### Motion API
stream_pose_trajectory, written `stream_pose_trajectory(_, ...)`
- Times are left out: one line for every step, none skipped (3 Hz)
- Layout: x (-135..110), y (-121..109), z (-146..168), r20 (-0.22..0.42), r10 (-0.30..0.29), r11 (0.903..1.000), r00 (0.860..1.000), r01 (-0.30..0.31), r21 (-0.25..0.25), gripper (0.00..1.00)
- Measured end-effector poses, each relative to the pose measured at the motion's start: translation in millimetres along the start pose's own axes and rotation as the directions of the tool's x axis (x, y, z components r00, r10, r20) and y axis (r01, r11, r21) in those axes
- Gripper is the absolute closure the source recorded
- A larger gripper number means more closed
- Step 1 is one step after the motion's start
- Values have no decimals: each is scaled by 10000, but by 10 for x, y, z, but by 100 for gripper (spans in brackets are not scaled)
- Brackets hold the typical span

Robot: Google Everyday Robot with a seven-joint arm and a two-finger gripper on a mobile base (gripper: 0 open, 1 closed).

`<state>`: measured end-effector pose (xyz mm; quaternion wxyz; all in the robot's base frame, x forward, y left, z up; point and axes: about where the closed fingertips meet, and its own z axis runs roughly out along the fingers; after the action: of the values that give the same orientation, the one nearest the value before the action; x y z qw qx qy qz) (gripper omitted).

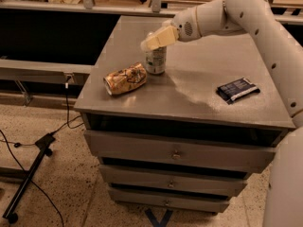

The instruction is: Move 7up can near orange can

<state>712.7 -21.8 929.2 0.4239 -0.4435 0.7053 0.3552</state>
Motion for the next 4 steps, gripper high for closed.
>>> stream_pose_trajectory(-33,66,-154,-173,-641,9970,9978,648,425,0)
stream_pose_trajectory(-100,210,-449,-314,-1917,9735,9810,1941,1206,0)
stream_pose_trajectory(-62,350,-765,-17,-2936,9371,9559,2882,1969,0)
stream_pose_trajectory(25,392,-1044,151,-2953,9106,9553,2767,3071,0)
